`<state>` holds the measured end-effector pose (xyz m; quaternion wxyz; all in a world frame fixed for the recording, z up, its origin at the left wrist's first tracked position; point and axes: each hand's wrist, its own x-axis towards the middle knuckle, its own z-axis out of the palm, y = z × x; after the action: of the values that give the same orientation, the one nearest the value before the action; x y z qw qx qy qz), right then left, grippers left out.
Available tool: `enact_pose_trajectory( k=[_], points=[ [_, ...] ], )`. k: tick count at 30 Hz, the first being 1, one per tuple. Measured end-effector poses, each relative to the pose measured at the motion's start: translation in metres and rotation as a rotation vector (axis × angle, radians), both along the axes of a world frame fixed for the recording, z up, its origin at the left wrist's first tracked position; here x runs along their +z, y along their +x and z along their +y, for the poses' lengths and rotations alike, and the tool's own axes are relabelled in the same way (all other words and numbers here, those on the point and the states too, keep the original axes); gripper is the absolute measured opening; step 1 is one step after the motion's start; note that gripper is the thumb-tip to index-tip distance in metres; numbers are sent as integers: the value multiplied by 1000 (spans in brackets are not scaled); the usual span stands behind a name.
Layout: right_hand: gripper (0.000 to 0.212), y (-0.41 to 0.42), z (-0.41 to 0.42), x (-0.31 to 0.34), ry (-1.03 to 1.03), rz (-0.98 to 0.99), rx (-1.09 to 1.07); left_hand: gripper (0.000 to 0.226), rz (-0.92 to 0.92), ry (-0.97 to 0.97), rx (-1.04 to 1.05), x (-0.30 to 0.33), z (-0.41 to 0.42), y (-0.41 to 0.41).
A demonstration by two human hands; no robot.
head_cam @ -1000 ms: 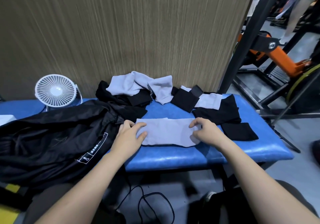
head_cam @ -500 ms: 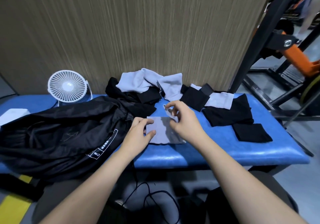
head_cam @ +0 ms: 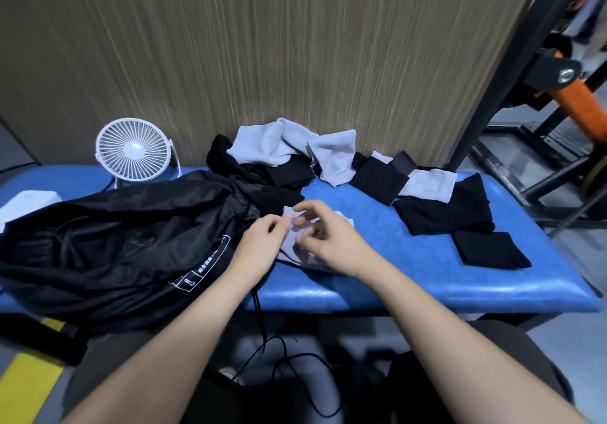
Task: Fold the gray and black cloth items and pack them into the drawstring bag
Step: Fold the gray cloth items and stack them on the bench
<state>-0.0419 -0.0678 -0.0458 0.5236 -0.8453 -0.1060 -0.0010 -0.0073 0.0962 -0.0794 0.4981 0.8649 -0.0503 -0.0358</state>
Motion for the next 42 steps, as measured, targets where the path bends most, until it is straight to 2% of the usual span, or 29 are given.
enact_pose_trajectory(
  k=[2, 3, 5, 7, 9, 12, 17, 22, 24, 28, 33, 42],
  points=[
    [35, 0, -12, 4, -4, -71, -90, 30, -36, 94, -4, -2, -5, -1],
    [33, 1, -20, 4, -95, -117, -115, 28, -47, 135, 1, -3, -8, -2],
    [35, 3, -37, 1, -416, -177, -113, 30, -61, 148, 9, -4, -10, -3],
    [50, 1, -48, -4, -674, -86, -72, 42, -87, 85, 3, -5, -11, -4],
    [61, -2, -53, -9, -785, 62, -35, 60, -118, 80, -39, -4, -11, -5],
    [63, -6, -53, -13, -816, 160, -14, 53, -148, 195, -101, -9, -16, -9],
    [59, -17, -54, -5, -828, 128, -100, 54, -207, 469, -113, -11, -23, -16],
    [71, -34, -51, -1, -772, 85, -109, 55, -410, 374, -197, -6, -19, -15],
    [73, -35, -50, -8, -829, 113, -62, 59, -464, 446, -285, -8, -18, -12],
    [77, -26, -65, -19, -909, 205, 78, 82, -389, 676, -388, -17, -19, -9],
    [78, -13, -69, -23, -879, 167, 151, 90, -358, 757, -296, -20, -20, -13],
    [77, -4, -56, -30, -827, 110, 117, 69, -330, 700, -270, -15, -9, -10]
  ],
)
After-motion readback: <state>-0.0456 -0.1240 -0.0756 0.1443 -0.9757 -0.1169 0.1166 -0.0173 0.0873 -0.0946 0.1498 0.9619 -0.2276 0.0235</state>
